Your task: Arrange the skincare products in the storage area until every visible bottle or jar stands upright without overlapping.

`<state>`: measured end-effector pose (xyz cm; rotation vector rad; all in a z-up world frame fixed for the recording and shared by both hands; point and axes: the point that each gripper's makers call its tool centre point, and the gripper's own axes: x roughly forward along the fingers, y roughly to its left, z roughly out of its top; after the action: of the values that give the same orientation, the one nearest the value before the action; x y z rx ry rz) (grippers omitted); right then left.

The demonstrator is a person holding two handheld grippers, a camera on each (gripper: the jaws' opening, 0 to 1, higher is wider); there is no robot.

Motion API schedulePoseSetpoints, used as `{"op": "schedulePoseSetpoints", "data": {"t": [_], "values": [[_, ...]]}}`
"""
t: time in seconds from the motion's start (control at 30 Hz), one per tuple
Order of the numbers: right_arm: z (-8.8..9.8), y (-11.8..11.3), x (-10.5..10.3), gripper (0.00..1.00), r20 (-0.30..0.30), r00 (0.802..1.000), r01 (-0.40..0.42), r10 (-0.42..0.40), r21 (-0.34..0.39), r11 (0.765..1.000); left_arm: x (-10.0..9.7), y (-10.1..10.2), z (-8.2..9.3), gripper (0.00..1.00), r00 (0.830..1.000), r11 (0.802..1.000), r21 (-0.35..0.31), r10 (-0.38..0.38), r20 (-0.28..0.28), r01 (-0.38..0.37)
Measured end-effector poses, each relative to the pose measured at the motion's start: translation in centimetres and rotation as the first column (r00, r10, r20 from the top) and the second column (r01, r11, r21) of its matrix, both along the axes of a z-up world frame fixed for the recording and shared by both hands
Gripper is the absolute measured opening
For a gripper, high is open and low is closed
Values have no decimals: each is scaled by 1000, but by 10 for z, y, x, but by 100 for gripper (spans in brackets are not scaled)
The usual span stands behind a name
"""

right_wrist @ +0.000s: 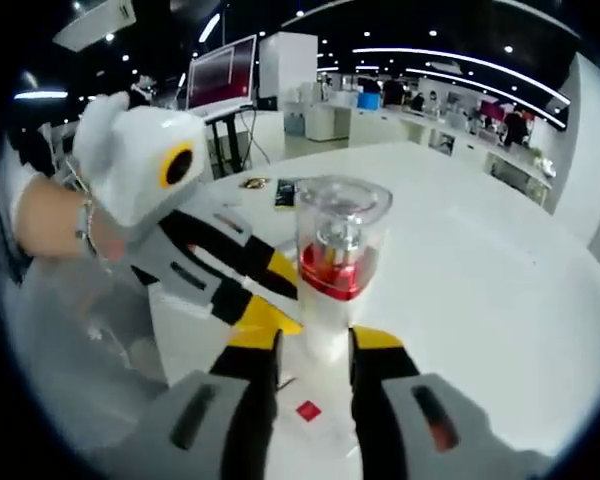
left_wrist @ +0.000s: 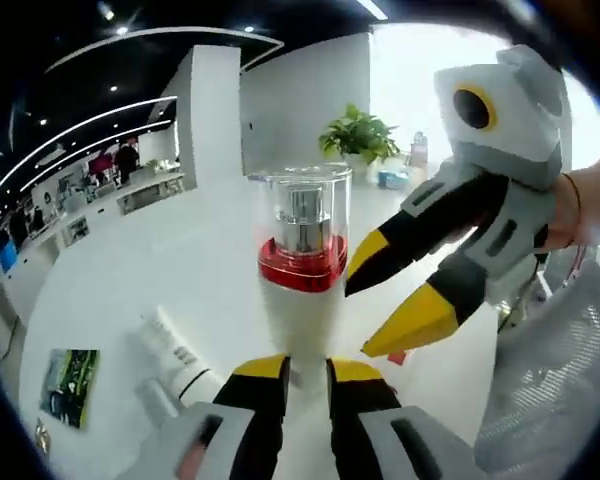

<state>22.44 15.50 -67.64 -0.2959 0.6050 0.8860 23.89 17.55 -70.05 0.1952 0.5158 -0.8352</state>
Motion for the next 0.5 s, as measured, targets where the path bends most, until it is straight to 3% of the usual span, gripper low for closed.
{"op": "schedulePoseSetpoints", "data": {"t": [0.27,0.37,0.5], "values": [[6,-1,1,27,7,999,42,-43,60,997,0,-3,2,15,1000,999,-38,5,-2,-5],[5,-1,4,27,5,993,115,-116,97,989,0,-4,-1,14,1000,1000,-30,1,4,-1],[-2,-6,9,27,-13,970,242,-242,134,961,-1,-5,-3,15,1000,1000,-2,-14,19,14]]}}
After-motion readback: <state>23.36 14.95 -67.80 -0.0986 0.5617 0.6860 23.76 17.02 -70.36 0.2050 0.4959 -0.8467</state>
